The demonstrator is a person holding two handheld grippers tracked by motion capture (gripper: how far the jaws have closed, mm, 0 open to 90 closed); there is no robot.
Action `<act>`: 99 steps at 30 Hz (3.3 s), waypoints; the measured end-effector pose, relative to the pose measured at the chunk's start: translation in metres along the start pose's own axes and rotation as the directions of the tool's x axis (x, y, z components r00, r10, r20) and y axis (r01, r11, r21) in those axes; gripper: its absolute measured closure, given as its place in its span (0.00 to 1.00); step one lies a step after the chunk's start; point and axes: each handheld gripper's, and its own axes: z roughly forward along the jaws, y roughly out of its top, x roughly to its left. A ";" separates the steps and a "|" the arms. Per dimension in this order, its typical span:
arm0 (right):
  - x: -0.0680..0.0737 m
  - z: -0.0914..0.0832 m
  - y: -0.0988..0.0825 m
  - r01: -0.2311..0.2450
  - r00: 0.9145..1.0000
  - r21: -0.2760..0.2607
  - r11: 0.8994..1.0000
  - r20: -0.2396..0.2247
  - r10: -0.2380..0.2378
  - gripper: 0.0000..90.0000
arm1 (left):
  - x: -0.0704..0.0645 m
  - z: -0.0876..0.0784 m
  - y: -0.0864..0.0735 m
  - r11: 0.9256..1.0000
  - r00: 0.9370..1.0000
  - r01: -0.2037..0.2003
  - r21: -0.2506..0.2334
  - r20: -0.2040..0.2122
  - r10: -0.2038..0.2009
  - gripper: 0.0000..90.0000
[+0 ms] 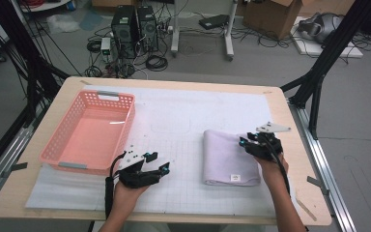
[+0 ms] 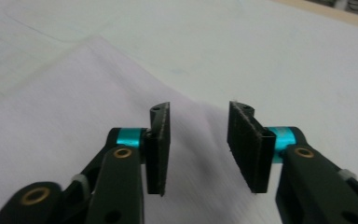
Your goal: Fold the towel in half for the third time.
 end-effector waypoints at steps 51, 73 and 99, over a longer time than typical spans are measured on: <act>0.019 -0.035 -0.036 0.025 0.997 -0.004 1.000 -0.067 -0.026 0.75 | 0.001 -0.004 0.001 0.999 1.000 0.015 -0.036 0.008 -0.015 0.41; -0.006 -0.088 -0.080 -0.063 0.998 -0.128 0.990 -0.009 0.062 0.42 | 0.002 -0.002 0.002 0.995 0.997 -0.054 -0.087 0.056 0.059 0.33; -0.018 -0.090 -0.087 -0.077 0.997 -0.114 0.990 0.003 0.078 0.27 | 0.004 0.002 0.001 0.996 1.000 0.004 -0.092 0.008 -0.003 0.26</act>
